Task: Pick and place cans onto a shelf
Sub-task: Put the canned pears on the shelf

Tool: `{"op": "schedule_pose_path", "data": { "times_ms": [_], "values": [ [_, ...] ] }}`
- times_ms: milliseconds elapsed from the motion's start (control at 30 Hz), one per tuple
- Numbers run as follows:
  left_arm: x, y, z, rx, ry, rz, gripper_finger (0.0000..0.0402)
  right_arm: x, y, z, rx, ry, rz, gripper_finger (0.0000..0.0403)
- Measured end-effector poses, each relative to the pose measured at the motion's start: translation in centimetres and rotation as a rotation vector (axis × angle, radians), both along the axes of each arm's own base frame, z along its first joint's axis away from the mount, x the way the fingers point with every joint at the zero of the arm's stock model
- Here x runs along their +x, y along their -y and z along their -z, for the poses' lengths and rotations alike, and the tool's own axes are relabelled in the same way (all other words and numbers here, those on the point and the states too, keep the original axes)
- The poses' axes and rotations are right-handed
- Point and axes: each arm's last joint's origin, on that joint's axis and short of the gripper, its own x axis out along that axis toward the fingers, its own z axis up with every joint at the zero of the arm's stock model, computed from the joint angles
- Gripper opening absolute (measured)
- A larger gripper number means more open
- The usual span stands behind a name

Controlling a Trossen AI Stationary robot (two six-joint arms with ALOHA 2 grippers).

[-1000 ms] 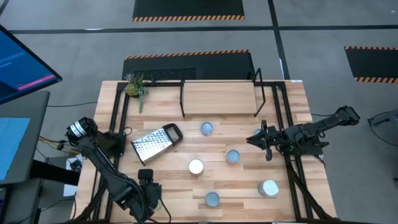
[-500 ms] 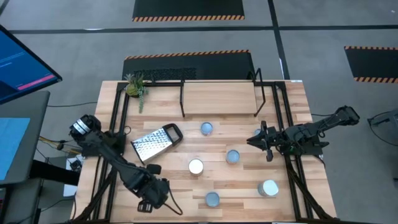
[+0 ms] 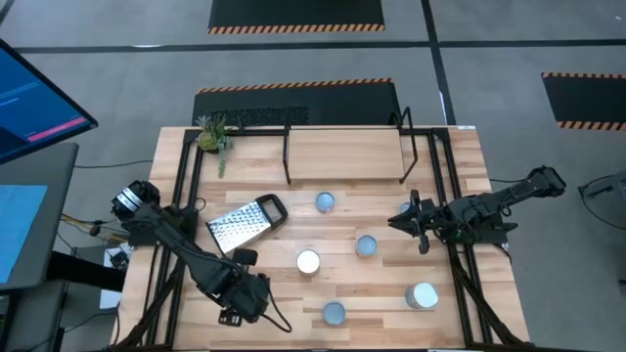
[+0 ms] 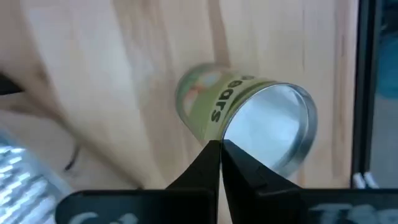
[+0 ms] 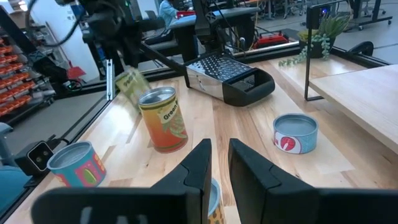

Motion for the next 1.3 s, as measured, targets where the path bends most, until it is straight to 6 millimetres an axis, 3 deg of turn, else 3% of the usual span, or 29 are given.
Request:
{"op": "schedule_pose_path", "data": {
  "times_ms": [300, 567, 733, 933, 1133, 1300],
  "values": [
    [0.6, -2.6, -5.4, 0.12, 0.003, 0.021, 0.0, 0.0, 0.0, 0.0, 0.0, -0.001, -0.001, 0.0082],
    [3.3, -8.0, -10.2, 0.237, 0.148, 0.077, 0.0, 0.0, 0.0, 0.0, 0.0, -0.002, -0.002, 0.0082],
    [5.6, -13.3, -12.2, 0.307, 0.249, 0.046, 0.0, 0.0, 0.0, 0.0, 0.0, -0.002, -0.002, 0.0082],
    [7.8, -21.3, -13.3, 0.312, 0.368, -0.056, 0.0, 0.0, 0.0, 0.0, -0.001, -0.002, -0.001, 0.0082],
    [8.6, -29.0, -13.7, 0.246, 0.513, -0.19, 0.0, 0.0, 0.0, 0.0, 0.04, -0.002, 0.004, 0.0082],
    [9.2, -33.1, -13.4, 0.27, 0.586, -0.254, 0.0, 0.0, 0.0, 0.0, 0.057, -0.003, 0.006, 0.0082]
  ]
}}
